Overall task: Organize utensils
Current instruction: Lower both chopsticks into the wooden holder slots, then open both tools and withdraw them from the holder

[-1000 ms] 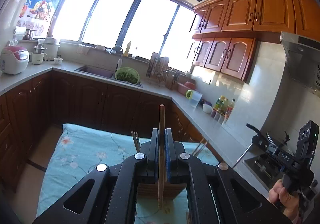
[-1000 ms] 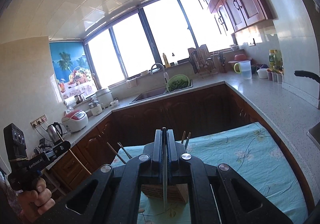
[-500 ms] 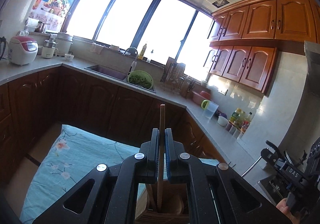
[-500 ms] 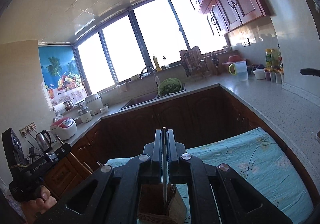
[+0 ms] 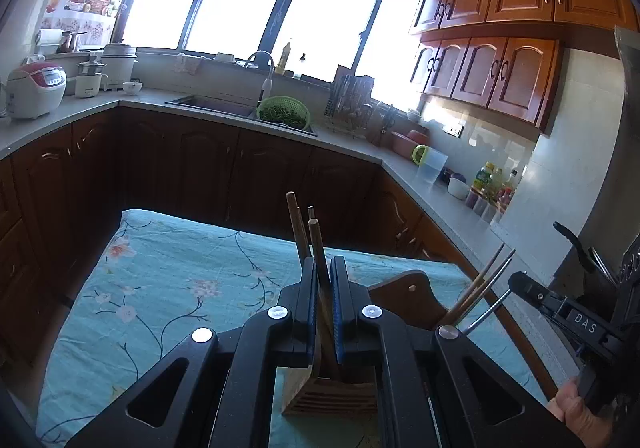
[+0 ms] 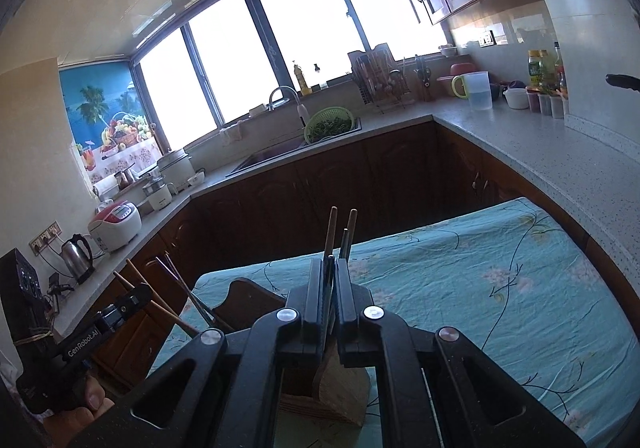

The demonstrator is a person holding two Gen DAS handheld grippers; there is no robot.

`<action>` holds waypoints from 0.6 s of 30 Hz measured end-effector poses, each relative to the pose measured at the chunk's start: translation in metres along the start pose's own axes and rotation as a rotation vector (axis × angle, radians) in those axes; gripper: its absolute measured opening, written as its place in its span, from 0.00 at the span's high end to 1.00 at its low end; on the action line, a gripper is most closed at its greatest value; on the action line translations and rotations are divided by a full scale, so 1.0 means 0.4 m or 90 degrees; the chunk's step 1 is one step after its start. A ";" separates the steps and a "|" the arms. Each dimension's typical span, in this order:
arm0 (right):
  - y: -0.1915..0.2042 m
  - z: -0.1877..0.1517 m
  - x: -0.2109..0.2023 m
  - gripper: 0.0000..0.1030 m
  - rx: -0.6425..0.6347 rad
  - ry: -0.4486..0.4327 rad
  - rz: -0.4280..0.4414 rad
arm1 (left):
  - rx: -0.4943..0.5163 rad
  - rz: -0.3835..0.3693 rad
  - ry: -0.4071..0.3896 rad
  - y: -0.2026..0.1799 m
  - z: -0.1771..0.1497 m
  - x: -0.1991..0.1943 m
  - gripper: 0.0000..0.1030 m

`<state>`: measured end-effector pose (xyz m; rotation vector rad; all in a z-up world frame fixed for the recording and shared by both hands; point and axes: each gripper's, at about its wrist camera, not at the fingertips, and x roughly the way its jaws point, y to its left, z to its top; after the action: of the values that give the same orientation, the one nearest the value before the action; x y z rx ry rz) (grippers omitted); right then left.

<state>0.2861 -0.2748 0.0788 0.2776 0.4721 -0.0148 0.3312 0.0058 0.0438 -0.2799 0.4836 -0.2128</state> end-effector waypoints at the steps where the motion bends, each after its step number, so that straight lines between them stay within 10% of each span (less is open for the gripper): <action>1: -0.002 0.001 0.001 0.96 0.003 0.002 0.001 | 0.000 -0.001 0.001 0.000 0.006 -0.002 0.95; 12: -0.006 0.008 0.002 0.90 0.019 0.008 0.010 | -0.005 -0.002 0.012 0.022 0.023 -0.038 0.95; 16: -0.029 0.011 -0.023 0.43 0.052 -0.004 0.035 | -0.022 -0.014 0.017 0.025 0.027 -0.061 0.81; 18: -0.038 0.015 -0.055 0.37 0.061 -0.027 0.042 | -0.027 -0.014 0.005 0.019 0.020 -0.091 0.59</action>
<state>0.2680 -0.2922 0.0897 0.3863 0.4202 0.0205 0.3048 0.0243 0.0637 -0.3263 0.4940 -0.2250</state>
